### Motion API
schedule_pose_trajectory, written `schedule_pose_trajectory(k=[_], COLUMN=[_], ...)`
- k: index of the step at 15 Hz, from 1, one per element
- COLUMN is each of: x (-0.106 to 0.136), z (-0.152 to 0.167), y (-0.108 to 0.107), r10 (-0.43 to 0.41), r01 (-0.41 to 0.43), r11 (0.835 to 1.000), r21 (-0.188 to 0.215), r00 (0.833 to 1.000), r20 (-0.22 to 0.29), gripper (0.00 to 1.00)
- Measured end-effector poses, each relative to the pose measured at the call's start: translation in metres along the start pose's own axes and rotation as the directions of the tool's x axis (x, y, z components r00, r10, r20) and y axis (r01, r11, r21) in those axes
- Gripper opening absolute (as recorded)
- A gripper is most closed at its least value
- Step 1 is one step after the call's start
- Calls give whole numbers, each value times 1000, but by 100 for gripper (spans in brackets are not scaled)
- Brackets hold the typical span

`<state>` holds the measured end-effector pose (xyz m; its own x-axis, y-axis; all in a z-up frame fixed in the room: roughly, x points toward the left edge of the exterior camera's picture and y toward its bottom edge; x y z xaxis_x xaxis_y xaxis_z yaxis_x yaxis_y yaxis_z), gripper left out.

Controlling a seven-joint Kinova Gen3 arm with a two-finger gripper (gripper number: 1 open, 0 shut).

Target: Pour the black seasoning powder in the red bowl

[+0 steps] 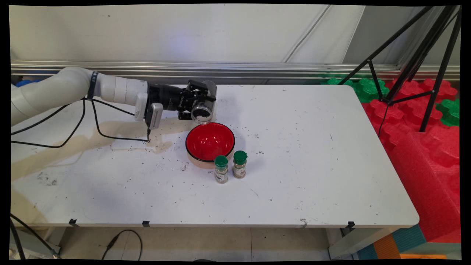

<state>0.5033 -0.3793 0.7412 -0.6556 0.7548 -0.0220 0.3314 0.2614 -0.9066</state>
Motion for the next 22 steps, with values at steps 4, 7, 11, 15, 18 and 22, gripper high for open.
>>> schedule_pose_trajectory(k=[4, 7, 11, 15, 18, 22], x=[2, 4, 7, 9, 10, 11], z=[1, 1, 2, 3, 4, 5], y=[-2, -4, -6, -9, -10, -13], r10=[68, 121, 189, 245, 277, 323], r01=[-68, -121, -189, -246, -278, -324], r11=[998, 993, 982, 969, 960, 945], r21=[5, 10, 19, 27, 32, 41], r00=[998, 993, 982, 969, 961, 946], r20=[9, 15, 19, 23, 26, 33], gripper=[0, 0, 0, 0, 0, 0])
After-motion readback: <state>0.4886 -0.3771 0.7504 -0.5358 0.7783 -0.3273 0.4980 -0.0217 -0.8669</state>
